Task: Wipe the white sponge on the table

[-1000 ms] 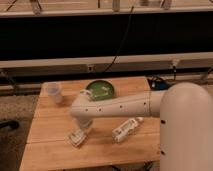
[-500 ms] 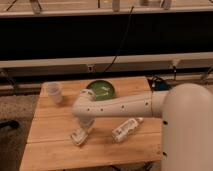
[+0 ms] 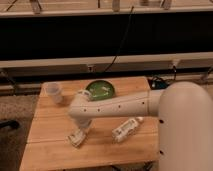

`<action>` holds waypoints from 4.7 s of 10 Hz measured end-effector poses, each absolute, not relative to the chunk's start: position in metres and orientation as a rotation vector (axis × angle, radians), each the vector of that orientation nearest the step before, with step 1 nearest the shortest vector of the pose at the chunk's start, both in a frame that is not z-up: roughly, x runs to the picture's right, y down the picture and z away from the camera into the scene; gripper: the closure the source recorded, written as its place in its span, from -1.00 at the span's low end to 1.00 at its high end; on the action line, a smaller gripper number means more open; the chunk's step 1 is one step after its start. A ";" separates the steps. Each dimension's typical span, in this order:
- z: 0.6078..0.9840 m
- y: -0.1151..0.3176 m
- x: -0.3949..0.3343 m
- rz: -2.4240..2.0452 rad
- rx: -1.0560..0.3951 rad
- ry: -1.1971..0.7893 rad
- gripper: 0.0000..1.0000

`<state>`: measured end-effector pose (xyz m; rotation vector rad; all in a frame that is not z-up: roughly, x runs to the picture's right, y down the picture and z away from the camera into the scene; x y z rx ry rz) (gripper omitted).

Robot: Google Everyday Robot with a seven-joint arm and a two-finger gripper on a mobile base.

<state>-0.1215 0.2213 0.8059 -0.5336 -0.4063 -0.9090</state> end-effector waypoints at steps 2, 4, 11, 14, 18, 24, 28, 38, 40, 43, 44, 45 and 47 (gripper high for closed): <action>0.806 0.222 -0.118 -0.920 -0.532 -0.408 1.00; 0.806 0.220 -0.118 -0.927 -0.523 -0.411 1.00; 0.809 0.220 -0.113 -0.980 -0.510 -0.424 1.00; 0.811 0.222 -0.117 -1.005 -0.505 -0.433 1.00; 0.810 0.225 -0.115 -1.044 -0.503 -0.446 1.00; 0.810 0.226 -0.111 -1.105 -0.497 -0.471 1.00; 0.806 0.232 -0.104 -1.137 -0.497 -0.485 1.00; 0.804 0.234 -0.058 -1.151 -0.510 -0.488 1.00; 0.805 0.231 -0.032 -1.139 -0.513 -0.484 1.00; 0.810 0.221 -0.019 -1.135 -0.510 -0.485 1.00; 0.810 0.221 -0.010 -1.134 -0.514 -0.482 1.00; 0.810 0.221 -0.008 -1.135 -0.517 -0.480 1.00; 0.810 0.219 -0.013 -1.143 -0.515 -0.481 1.00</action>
